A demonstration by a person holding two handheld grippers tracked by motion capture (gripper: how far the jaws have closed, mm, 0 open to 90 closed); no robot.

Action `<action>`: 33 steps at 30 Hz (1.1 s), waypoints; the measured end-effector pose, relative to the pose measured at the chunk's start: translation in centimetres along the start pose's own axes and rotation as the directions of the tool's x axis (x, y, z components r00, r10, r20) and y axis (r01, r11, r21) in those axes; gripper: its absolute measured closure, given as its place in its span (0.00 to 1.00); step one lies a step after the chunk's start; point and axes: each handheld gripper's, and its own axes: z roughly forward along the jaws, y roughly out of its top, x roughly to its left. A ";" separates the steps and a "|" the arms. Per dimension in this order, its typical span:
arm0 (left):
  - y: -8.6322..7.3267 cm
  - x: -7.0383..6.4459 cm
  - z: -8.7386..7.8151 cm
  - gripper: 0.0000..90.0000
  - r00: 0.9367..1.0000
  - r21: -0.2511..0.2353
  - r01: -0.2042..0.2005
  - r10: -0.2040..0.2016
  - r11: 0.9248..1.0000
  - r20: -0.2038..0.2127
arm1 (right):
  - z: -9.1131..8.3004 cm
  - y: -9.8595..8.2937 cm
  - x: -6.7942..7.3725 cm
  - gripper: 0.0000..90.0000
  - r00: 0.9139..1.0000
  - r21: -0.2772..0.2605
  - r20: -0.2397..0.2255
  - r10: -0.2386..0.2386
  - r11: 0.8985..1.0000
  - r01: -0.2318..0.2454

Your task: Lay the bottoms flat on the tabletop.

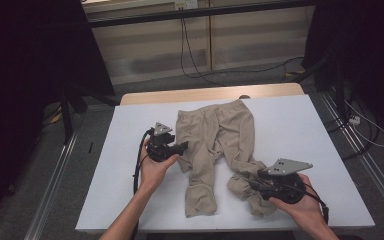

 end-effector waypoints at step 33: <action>-4.0 -6.9 -6.2 0.99 0.937 0.011 -0.177 0.165 0.984 0.306 | 3.3 0.8 3.3 0.86 0.992 0.031 -0.107 -0.072 0.997 0.076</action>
